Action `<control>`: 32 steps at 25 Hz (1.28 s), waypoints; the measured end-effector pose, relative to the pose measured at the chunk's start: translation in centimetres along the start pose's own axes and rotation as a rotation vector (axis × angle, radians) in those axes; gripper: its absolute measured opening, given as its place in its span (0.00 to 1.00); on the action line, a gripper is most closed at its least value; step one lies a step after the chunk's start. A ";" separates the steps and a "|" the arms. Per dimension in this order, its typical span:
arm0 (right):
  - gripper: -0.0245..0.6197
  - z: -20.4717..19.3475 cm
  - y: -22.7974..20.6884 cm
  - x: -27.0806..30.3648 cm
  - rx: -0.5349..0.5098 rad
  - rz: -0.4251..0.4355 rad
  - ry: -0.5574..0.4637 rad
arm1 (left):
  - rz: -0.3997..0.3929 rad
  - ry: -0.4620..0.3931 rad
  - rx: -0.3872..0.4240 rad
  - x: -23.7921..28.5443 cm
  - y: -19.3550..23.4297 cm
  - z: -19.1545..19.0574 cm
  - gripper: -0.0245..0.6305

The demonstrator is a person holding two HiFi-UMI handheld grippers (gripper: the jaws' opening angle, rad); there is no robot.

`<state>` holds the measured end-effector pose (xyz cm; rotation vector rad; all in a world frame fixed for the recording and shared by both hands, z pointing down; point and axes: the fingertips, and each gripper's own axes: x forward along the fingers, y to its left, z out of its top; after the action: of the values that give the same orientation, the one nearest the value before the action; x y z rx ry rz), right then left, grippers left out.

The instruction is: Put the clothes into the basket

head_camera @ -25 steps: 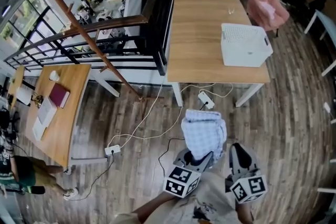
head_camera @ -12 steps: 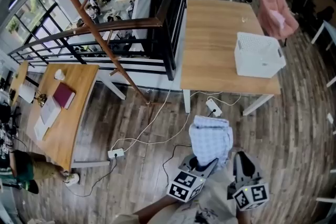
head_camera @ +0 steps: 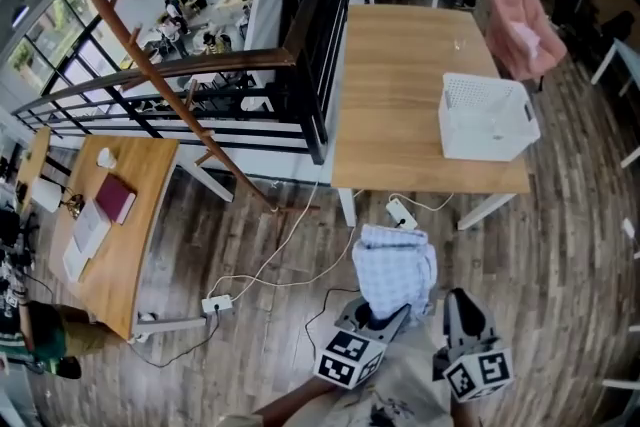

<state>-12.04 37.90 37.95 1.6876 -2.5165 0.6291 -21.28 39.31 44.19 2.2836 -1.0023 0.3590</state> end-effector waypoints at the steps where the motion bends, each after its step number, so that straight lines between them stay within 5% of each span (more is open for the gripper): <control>1: 0.12 0.3 -0.6 0.4 0.002 -0.001 -0.001 | 0.000 0.000 0.005 0.7 0.0 0.4 0.30; 19: 0.12 5.6 -13.3 3.4 0.032 -0.033 -0.055 | 0.000 0.014 0.059 12.2 -2.7 6.6 0.30; 32: 0.12 6.3 -22.1 3.8 0.056 -0.063 -0.067 | -0.018 0.046 0.051 20.7 -5.0 7.2 0.30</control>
<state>7.34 25.18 39.96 1.8288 -2.5009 0.6543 -3.54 25.62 46.14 2.3179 -0.9595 0.4318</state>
